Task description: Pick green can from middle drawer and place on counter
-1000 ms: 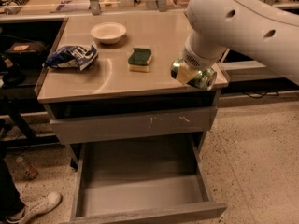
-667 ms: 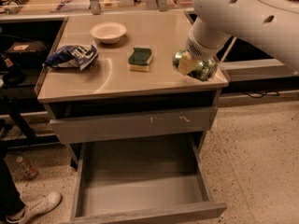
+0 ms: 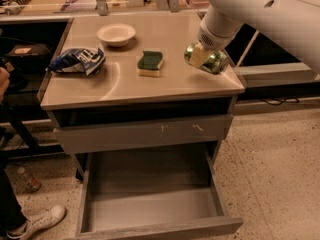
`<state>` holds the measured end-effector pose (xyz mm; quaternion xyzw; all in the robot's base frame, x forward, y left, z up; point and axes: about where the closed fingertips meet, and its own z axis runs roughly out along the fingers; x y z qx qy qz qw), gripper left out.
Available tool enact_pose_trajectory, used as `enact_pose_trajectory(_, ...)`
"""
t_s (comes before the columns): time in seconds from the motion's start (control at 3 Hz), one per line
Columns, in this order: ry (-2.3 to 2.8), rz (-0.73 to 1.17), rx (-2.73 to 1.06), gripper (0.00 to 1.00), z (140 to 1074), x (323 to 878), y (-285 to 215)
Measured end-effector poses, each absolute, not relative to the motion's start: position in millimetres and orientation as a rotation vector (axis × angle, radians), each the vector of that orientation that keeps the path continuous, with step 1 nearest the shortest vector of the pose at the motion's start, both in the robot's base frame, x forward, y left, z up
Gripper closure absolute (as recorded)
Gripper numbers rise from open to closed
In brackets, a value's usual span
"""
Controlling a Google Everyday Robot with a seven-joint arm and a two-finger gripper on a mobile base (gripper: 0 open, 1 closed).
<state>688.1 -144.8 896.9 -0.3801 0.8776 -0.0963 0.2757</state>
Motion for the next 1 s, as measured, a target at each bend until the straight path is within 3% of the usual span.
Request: enact_pose_trajectory(1.0, 2.338, -0.203, -1.099, 1.00, 871.1, 754.2, -98.8)
